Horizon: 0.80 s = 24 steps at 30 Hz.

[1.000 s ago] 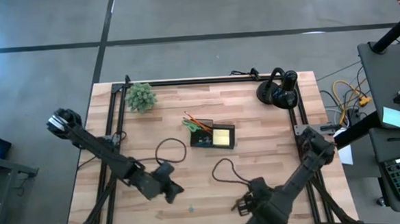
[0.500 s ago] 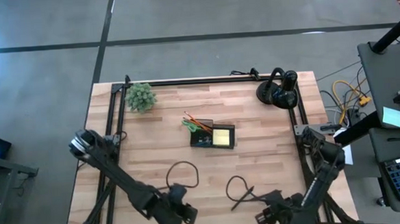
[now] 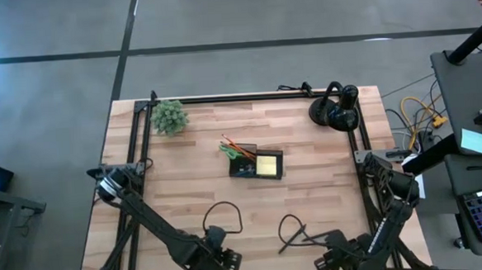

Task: Pick and place office supplies into organizer
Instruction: Put the blue binder clip into the black desk organizer

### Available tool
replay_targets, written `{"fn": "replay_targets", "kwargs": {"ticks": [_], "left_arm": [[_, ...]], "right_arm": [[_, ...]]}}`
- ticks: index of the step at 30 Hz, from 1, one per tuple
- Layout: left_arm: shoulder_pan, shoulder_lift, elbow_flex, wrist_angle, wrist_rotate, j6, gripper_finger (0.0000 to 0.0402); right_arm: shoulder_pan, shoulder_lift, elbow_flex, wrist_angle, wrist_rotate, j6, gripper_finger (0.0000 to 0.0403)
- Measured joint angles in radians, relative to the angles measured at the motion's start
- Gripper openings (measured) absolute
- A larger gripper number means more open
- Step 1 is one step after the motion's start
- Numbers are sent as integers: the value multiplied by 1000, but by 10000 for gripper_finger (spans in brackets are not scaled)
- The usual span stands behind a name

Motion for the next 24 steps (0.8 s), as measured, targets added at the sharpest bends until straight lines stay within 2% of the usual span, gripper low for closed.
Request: {"fn": "replay_targets", "kwargs": {"ticks": [5, 11, 14, 20, 24], "left_arm": [[2, 14, 12, 15, 2, 0, 197], [13, 69, 12, 99, 21, -1, 157], [13, 81, 11, 71, 29, -27, 142], [14, 79, 31, -33, 24, -50, 139], [23, 80, 31, -16, 20, -50, 138]], "right_arm": [[0, 0, -16, -1, 3, -20, 203], [0, -1, -32, -1, 3, -34, 203], [0, -1, -34, -1, 3, -35, 203], [0, -1, -35, -1, 3, -37, 203], [0, -1, -37, -1, 9, -37, 203]]}}
